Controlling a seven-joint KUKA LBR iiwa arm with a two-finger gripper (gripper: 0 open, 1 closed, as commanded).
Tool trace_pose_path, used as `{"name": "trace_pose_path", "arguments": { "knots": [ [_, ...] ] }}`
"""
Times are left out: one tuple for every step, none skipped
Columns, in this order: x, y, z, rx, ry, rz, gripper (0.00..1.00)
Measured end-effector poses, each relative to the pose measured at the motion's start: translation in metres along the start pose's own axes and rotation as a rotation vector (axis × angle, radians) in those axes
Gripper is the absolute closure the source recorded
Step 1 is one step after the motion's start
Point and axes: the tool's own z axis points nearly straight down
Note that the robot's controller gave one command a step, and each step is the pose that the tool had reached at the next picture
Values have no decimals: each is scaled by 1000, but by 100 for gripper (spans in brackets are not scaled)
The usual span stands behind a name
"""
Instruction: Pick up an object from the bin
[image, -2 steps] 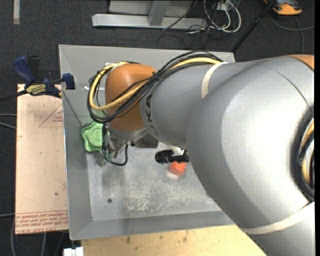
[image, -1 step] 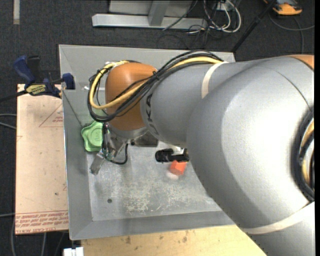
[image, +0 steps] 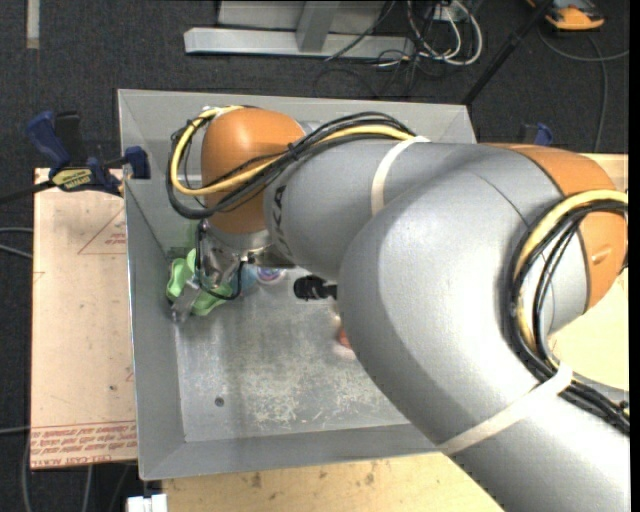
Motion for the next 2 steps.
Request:
{"name": "trace_pose_path", "arguments": {
  "knots": [
    [-1, 2, -8, -9, -9, -2, 100],
    [4, -14, -199, -9, -7, -14, 100]
  ]
}}
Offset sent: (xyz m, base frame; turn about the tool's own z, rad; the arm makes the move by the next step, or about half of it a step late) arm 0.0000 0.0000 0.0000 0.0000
